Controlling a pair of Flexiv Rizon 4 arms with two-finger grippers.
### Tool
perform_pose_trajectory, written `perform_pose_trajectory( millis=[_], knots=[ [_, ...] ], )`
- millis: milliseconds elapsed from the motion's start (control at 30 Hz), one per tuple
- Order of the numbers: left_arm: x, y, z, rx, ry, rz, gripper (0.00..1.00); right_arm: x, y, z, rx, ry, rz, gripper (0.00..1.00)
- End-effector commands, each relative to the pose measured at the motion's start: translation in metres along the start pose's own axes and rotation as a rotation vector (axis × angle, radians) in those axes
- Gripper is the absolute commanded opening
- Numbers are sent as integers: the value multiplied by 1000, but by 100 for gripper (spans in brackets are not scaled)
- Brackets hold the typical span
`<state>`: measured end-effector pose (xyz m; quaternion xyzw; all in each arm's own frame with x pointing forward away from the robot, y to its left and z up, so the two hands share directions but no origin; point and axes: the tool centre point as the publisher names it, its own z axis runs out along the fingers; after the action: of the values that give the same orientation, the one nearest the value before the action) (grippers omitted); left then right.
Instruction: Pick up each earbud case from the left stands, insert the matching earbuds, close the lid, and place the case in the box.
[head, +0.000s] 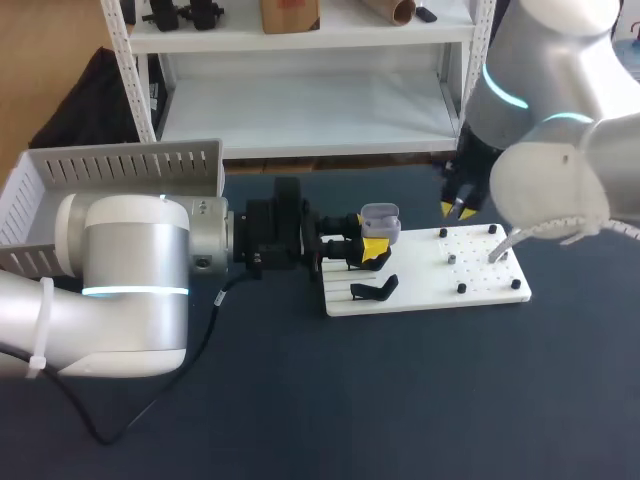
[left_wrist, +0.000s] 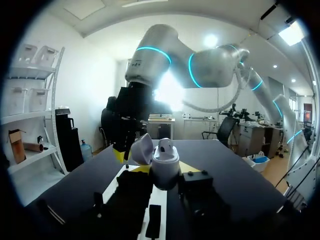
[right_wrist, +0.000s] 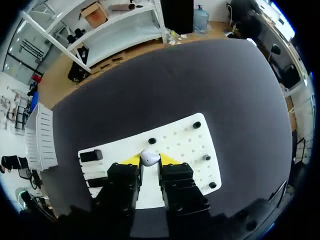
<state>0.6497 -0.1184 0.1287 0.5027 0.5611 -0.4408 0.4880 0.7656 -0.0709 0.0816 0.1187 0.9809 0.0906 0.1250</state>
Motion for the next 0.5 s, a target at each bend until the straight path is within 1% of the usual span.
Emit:
perform_pose_trajectory(
  millis=[33,233,333,433,500],
  knots=[
    [0,-1,0,-6,-3,1,0,7,-10,-40,-24,7,-85,0],
    [0,-1,0,-6,-3,1,0,16,-12,-79,-28,27,-260,0],
    [0,-1,0,-6,-3,1,0,25,-11,-96,-11,9,-326,0],
    [0,-1,0,-6,-3,1,0,36,-9,-112,-29,12,-367,0],
    [0,-1,0,-6,-3,1,0,47,-5,-122,-24,7,-403,0]
  ],
)
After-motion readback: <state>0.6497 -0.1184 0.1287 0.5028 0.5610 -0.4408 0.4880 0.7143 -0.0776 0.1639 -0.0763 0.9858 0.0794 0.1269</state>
